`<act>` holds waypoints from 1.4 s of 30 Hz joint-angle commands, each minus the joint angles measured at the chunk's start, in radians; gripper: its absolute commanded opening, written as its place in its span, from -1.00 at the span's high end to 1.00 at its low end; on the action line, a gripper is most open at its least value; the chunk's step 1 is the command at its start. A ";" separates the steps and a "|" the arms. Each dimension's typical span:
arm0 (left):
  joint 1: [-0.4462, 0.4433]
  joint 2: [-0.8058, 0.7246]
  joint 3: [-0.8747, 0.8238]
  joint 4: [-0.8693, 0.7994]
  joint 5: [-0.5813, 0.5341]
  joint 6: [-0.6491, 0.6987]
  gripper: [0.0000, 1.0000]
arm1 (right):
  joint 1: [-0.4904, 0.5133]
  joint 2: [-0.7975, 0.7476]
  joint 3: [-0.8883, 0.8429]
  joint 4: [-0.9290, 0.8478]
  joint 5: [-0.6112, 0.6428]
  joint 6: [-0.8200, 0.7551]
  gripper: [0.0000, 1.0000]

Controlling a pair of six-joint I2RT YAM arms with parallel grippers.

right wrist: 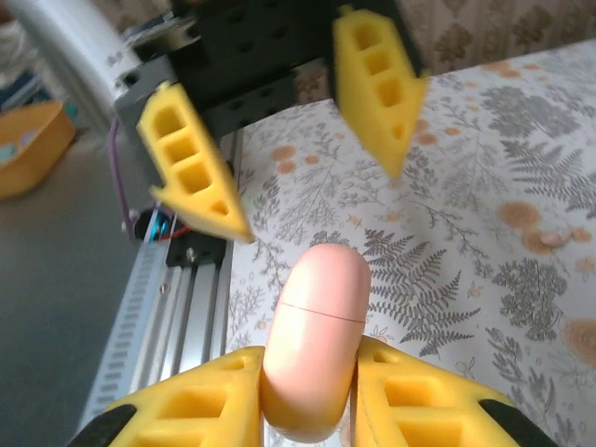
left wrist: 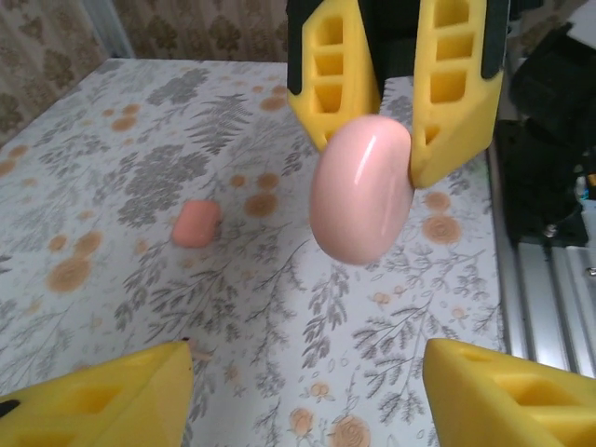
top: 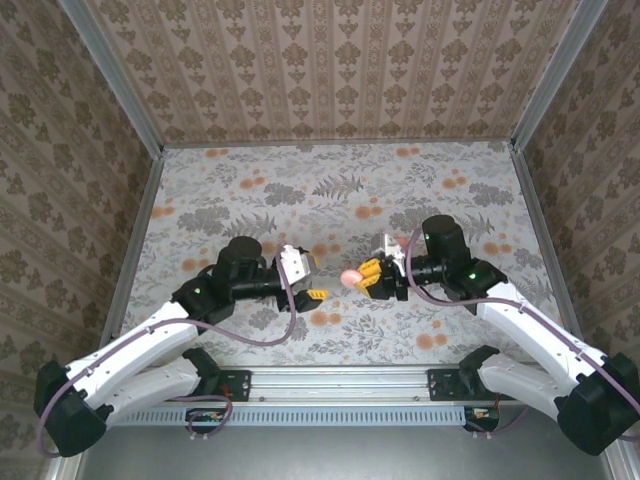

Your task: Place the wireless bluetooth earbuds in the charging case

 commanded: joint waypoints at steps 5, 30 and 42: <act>0.004 0.061 0.028 0.071 0.200 0.048 -0.27 | -0.005 0.034 0.075 -0.115 -0.143 -0.310 0.53; -0.043 0.174 0.103 0.056 0.281 0.091 0.06 | 0.001 0.086 0.072 -0.055 -0.212 -0.305 0.53; -0.046 0.194 0.118 0.070 0.310 0.066 0.21 | 0.003 0.104 0.076 -0.051 -0.223 -0.302 0.53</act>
